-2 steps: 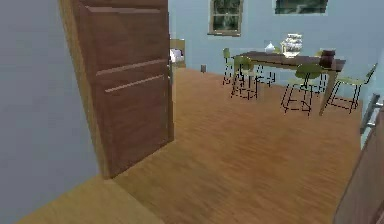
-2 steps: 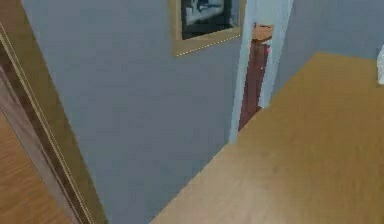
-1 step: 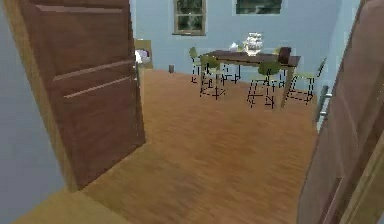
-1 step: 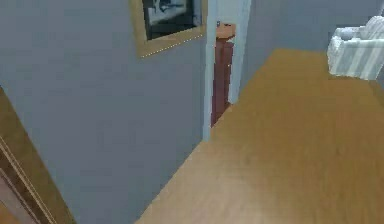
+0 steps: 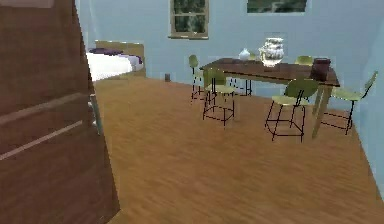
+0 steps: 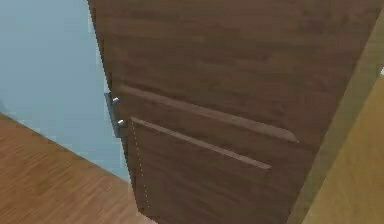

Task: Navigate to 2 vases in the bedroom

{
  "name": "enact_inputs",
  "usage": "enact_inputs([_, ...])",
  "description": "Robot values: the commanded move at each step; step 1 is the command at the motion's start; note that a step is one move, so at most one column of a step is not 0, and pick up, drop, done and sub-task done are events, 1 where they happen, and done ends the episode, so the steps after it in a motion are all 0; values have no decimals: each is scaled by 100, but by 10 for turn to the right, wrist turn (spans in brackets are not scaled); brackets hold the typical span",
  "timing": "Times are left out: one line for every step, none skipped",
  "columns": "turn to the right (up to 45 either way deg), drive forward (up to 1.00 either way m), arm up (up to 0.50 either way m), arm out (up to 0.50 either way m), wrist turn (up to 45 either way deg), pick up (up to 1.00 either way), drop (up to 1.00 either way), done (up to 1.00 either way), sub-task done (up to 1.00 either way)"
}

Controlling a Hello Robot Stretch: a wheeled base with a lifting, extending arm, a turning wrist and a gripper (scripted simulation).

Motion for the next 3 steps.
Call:
enact_inputs([0,55,0,0,0,0,0,0,0])
enact_inputs([240,0,0,0,0,0,0,0,0])
enact_inputs([0,100,0,0,0,0,0,0,0])
